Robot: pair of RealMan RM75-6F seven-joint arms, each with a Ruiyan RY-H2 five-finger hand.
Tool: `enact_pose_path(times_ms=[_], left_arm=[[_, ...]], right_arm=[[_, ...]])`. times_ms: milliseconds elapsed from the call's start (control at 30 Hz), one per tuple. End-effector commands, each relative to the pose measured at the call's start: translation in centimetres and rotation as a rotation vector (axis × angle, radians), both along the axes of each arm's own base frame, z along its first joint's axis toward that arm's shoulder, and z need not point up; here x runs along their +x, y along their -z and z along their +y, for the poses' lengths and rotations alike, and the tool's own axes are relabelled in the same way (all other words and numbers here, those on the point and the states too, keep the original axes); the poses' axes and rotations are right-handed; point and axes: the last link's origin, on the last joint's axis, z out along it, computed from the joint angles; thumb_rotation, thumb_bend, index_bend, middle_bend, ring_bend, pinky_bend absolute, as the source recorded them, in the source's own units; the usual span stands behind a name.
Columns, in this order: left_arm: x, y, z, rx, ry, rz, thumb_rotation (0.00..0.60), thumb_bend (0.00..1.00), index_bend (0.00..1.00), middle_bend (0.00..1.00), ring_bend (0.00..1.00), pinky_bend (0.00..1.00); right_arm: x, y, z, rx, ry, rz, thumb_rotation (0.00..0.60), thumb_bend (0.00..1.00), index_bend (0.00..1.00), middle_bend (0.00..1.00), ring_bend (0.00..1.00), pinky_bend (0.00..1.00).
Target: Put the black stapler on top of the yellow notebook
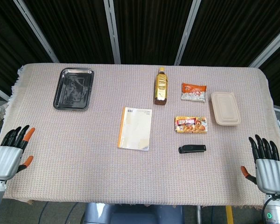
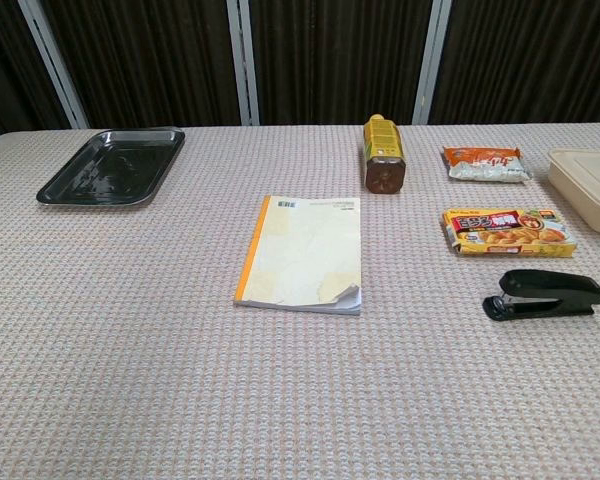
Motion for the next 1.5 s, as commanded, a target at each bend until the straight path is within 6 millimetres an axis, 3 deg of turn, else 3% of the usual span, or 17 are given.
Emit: enact_pose_path(times_ms=[33, 233, 367, 567, 700, 933, 1500], left_arm=[[0.0, 0.0, 0.3, 0.002, -0.003, -0.003, 0.6, 0.3, 0.0, 0.0, 0.0, 0.11], [-0.1, 0.2, 0.9, 0.002, -0.03, 0.003, 0.6, 0.29, 0.0, 0.0, 0.0, 0.11], [0.1, 0.0, 0.9, 0.012, -0.019, -0.008, 0.6, 0.29, 0.0, 0.0, 0.0, 0.11], [0.0, 0.1, 1.2, 0.024, 0.002, -0.013, 0.6, 0.29, 0.0, 0.0, 0.0, 0.11], [-0.3, 0.6, 1.8, 0.0, -0.018, -0.002, 0.6, 0.29, 0.0, 0.0, 0.0, 0.11], [-0.4, 0.8, 2.2, -0.008, -0.033, 0.003, 0.6, 0.3, 0.0, 0.0, 0.0, 0.1], [-0.7, 1.4, 2.9, -0.016, -0.072, 0.027, 0.6, 0.3, 0.0, 0.0, 0.0, 0.11]], right_arm=[[0.0, 0.1, -0.2, 0.004, 0.001, 0.003, 0.6, 0.19, 0.0, 0.0, 0.0, 0.0], [-0.2, 0.5, -0.6, 0.028, 0.004, 0.004, 0.6, 0.19, 0.0, 0.0, 0.0, 0.0], [0.4, 2.0, -1.0, 0.093, -0.022, -0.028, 0.6, 0.19, 0.01, 0.0, 0.0, 0.0], [1.5, 6.2, -2.1, 0.233, -0.093, -0.011, 0.6, 0.19, 0.09, 0.02, 0.0, 0.01], [3.0, 9.9, -4.1, 0.331, -0.135, -0.037, 0.6, 0.19, 0.16, 0.09, 0.04, 0.11], [3.4, 11.3, -5.8, 0.338, -0.152, -0.049, 0.6, 0.22, 0.22, 0.15, 0.12, 0.2], [3.4, 13.7, -10.0, 0.401, -0.131, -0.048, 0.6, 0.23, 0.24, 0.16, 0.14, 0.21]])
